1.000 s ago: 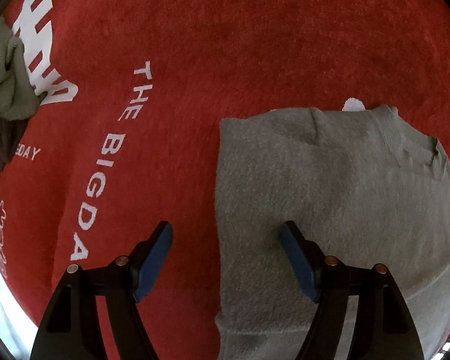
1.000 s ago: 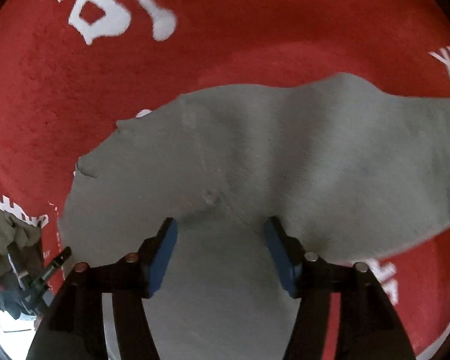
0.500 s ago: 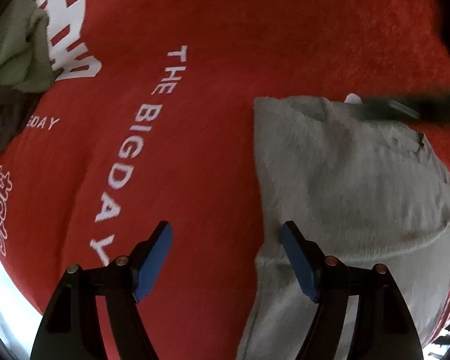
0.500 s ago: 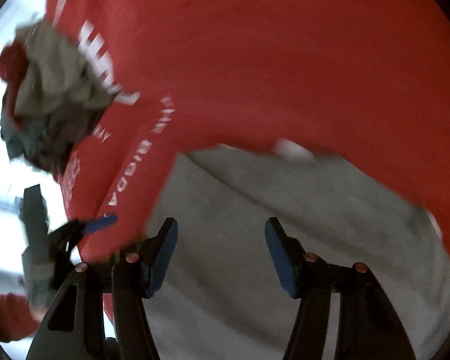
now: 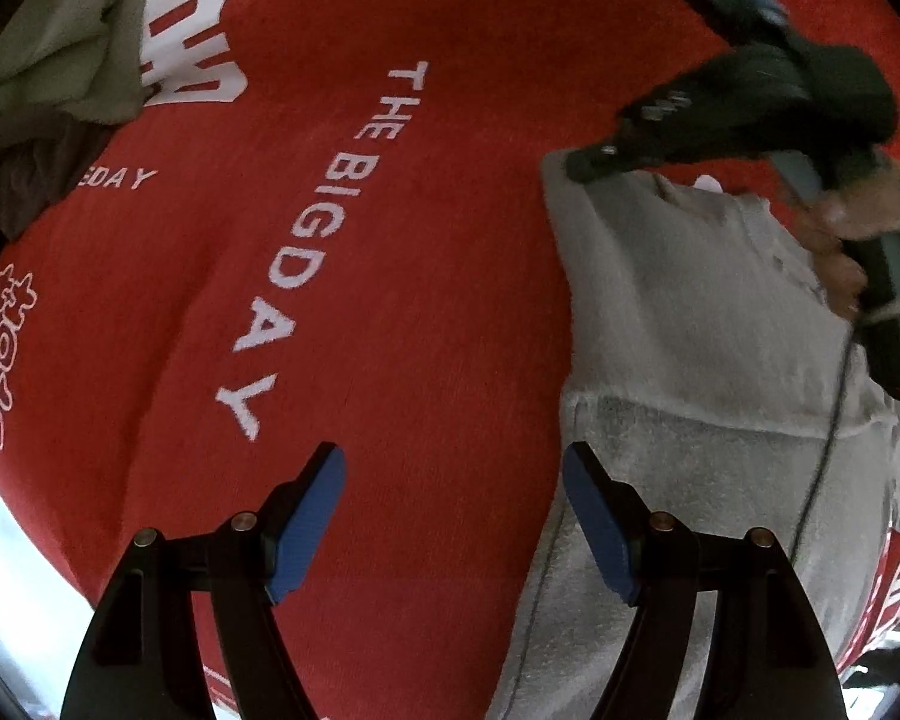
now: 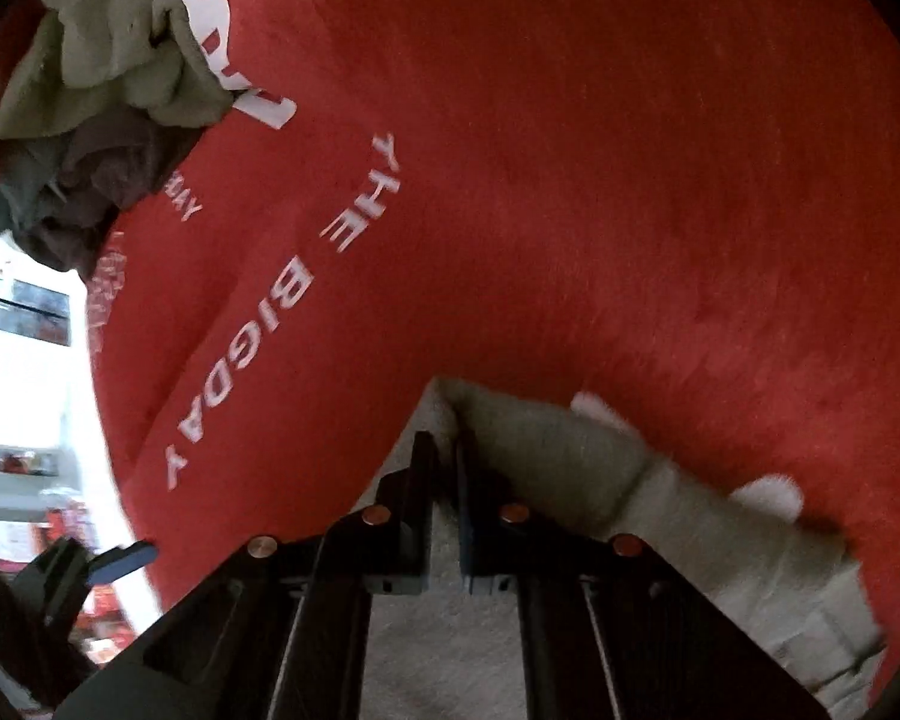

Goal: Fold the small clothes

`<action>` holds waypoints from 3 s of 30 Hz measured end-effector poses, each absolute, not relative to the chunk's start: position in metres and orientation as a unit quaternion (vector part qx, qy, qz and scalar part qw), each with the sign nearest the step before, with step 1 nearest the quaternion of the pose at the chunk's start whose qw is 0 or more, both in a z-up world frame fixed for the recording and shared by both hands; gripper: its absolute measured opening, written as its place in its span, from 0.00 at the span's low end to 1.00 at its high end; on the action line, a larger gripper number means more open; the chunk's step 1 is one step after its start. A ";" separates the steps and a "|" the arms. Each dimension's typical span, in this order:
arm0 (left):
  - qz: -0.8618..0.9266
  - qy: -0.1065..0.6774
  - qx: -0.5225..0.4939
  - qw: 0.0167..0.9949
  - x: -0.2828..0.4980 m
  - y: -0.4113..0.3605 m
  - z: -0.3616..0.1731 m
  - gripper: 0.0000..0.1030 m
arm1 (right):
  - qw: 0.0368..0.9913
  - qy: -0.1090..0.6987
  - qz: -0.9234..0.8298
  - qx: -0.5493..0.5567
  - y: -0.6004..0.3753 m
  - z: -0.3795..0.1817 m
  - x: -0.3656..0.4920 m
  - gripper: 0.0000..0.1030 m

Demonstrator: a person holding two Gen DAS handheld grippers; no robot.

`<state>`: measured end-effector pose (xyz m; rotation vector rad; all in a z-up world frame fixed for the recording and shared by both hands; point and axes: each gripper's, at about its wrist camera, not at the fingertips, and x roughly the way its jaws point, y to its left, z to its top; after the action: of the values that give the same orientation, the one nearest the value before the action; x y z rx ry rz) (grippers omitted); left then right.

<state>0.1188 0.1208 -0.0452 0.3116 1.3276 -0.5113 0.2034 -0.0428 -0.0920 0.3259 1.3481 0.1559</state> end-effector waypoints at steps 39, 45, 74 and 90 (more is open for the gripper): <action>-0.362 0.580 0.303 0.664 -0.066 -0.107 -0.028 0.84 | 0.653 0.430 -0.312 0.540 -0.182 -0.073 -0.322 0.40; -0.394 0.576 0.325 0.639 -0.124 -0.163 -0.033 0.84 | 0.621 0.357 -0.351 0.603 -0.206 -0.081 -0.401 0.43; -0.382 0.548 0.327 0.668 -0.147 -0.265 -0.046 0.84 | 0.579 0.005 -0.297 0.759 -0.291 -0.123 -0.496 0.14; -0.402 0.557 0.336 0.644 -0.147 -0.274 -0.068 0.87 | 0.599 -0.002 -0.234 0.766 -0.289 -0.105 -0.469 0.14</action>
<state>-0.1470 -0.2740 -0.0685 0.7650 1.2691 -0.9160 -0.4688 -0.2894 -0.1045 1.7755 -0.0041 -0.5421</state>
